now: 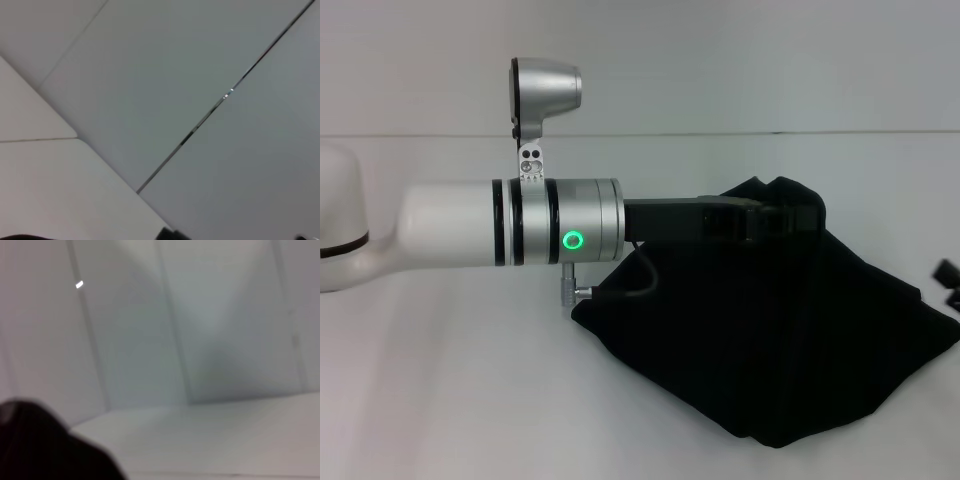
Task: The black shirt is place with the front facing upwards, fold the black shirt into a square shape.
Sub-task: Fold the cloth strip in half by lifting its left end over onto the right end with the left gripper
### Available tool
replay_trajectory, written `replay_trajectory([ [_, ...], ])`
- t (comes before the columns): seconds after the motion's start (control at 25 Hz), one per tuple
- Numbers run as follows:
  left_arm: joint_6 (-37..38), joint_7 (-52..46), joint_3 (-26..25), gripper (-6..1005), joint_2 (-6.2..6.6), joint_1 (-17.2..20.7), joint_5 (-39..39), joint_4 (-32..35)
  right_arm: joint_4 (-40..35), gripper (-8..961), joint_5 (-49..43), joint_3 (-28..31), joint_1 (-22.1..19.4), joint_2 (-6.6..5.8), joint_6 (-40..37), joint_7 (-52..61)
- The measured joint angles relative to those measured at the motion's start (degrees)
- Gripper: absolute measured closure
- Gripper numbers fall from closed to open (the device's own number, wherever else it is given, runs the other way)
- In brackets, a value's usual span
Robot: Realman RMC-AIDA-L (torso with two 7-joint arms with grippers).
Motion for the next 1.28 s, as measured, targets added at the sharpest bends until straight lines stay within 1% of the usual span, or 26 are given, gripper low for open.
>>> replay_trajectory([
  [0.08,1.06,-0.03,0.01,928,0.09,0.19,-0.06,0.57,-0.36,191,-2.55,-0.04,1.42,-0.23,0.62,0.4],
  [0.12,1.52,-0.1,0.0,928,0.14,0.34,-0.09,0.85,-1.03,192,-3.38,-0.08,1.75,-0.12,0.66,0.47],
  [0.2,2.15,-0.27,-0.09,928,0.24,0.66,-0.13,1.46,-2.93,195,-4.43,-0.51,1.93,0.45,0.54,0.59],
  [0.32,2.84,-0.4,-0.2,928,0.32,1.15,-0.15,2.56,-5.95,199,-6.37,-2.85,2.63,1.23,0.65,2.1],
  [0.4,3.62,-0.45,-0.31,928,0.32,1.42,-0.16,3.38,-5.8,290,-7.93,-4.66,4.03,1.29,1.96,3.11],
  [0.52,4.22,-0.5,-0.17,928,0.31,1.55,-0.15,4.29,-3.56,427,-10.5,-6.35,6.86,1.6,4.96,3.37],
  [0.64,4.79,-0.58,-0.14,928,0.45,1.61,-0.15,4.86,-1.04,497,-13.01,-8.52,9.15,2.36,8.32,2.72],
  [0.8,6.36,-0.98,-0.6,928,0.5,1.97,-0.15,6.2,3.22,591,-13.52,-12.02,11.6,2.5,12.66,1.5],
  [0.96,7.07,-1.35,-0.43,928,0.44,2.19,-0.41,7.2,5.23,684,-13.54,-14.37,12.9,2.55,13.01,1.38],
  [1.16,7.19,-1.37,-0.22,928,0.48,2.24,-0.84,7.54,8.51,886,-13.51,-15.43,15.59,2.67,13.07,0.7],
  [1.28,7.26,-1.39,-0.16,928,0.48,2.24,-0.86,8.15,11.09,951,-13.55,-16.07,18.01,2.75,13.38,-0.24],
])
